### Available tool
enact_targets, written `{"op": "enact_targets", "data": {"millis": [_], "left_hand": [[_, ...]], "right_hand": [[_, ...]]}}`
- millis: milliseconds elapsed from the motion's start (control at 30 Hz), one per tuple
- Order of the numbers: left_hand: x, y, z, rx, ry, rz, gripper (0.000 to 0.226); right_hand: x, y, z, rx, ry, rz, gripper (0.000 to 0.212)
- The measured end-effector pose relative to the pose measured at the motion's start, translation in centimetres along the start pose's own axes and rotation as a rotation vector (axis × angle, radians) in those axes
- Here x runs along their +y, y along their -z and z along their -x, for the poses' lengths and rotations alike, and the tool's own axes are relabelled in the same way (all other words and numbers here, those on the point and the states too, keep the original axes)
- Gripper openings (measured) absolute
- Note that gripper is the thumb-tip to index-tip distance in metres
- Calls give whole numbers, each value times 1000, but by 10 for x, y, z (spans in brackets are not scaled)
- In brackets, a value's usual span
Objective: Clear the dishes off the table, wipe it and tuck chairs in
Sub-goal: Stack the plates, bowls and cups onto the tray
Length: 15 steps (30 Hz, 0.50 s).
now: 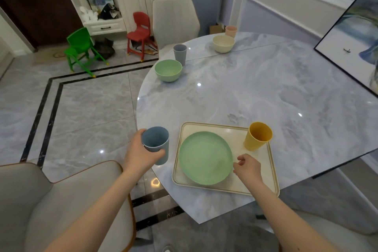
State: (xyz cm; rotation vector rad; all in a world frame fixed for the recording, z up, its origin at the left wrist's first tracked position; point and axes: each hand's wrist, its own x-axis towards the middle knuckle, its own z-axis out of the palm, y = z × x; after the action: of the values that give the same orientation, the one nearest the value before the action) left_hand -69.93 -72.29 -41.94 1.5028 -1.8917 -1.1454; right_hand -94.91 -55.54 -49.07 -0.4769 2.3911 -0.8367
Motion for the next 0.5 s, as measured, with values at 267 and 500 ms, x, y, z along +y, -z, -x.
{"op": "enact_targets", "data": {"millis": [267, 500], "left_hand": [[16, 0, -24, -30, -91, -4, 72], [62, -24, -45, -139, -245, 39, 72]], "right_hand": [[-12, 21, -6, 8, 25, 131, 31], [-4, 64, -9, 80, -51, 128, 24]]}}
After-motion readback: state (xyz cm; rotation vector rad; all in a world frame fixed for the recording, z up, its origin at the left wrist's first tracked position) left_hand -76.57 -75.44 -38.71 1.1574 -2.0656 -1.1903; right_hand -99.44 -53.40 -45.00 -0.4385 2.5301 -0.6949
